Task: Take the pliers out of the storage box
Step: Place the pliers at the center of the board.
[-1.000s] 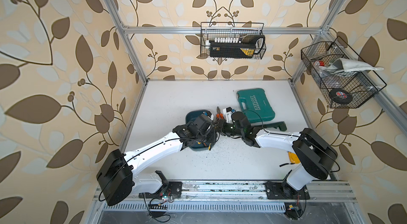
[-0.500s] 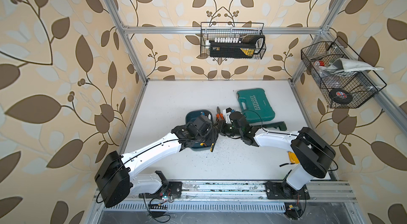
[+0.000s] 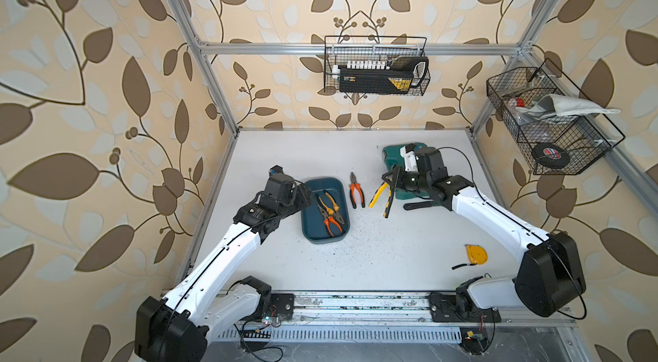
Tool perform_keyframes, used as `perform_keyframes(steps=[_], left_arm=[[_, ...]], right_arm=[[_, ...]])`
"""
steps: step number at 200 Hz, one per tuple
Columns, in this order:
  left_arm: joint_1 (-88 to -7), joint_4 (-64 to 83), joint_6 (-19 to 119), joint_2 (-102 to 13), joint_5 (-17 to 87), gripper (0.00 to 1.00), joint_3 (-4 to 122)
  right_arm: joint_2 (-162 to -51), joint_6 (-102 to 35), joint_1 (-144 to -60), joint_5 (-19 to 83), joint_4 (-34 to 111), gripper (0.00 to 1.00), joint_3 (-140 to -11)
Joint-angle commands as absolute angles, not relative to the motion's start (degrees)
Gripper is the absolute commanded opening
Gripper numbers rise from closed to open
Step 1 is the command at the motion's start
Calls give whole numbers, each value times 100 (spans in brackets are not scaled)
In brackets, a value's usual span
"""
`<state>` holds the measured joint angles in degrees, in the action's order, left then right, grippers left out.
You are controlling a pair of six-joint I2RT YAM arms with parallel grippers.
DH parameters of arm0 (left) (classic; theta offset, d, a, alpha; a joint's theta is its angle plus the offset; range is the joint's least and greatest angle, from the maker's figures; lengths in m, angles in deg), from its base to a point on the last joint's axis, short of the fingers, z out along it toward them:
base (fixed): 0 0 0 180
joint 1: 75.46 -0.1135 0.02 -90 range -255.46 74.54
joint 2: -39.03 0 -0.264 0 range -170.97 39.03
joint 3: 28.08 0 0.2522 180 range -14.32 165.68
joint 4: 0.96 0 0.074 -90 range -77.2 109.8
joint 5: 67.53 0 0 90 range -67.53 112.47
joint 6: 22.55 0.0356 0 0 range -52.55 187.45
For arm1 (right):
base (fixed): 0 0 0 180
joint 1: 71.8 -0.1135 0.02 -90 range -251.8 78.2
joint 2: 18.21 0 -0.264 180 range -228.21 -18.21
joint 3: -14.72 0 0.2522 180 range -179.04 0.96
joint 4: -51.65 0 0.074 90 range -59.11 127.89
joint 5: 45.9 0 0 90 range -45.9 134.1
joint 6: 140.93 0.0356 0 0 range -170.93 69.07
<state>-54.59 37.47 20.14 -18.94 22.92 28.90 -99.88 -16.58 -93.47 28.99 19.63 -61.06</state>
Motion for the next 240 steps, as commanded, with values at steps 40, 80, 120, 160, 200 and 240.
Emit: perform_keyframes(steps=[40,80,120,160,200,240], left_arm=[[-5964,3136,1781,-2305,2230,58,2231],[-5964,2429,2279,-2127,1579,60,1589],[-5955,2647,2480,-2369,1629,61,1765],[-5955,2659,2553,-2356,1610,61,1741],[-5955,2670,2548,-2425,1700,61,1750],[-5955,2613,2579,-2490,1816,61,1752]], right_arm=[[-11289,-2694,-9400,3039,766,0,-7132],[-12271,-2987,-9398,3116,269,0,-8125],[-13146,-3090,-9417,3480,-174,0,-9024],[-13662,-2950,-9523,4155,-220,0,-9415],[-14155,-3036,-9497,3486,391,0,-9481],[-14309,-3005,-9279,2504,1351,0,-9138]])
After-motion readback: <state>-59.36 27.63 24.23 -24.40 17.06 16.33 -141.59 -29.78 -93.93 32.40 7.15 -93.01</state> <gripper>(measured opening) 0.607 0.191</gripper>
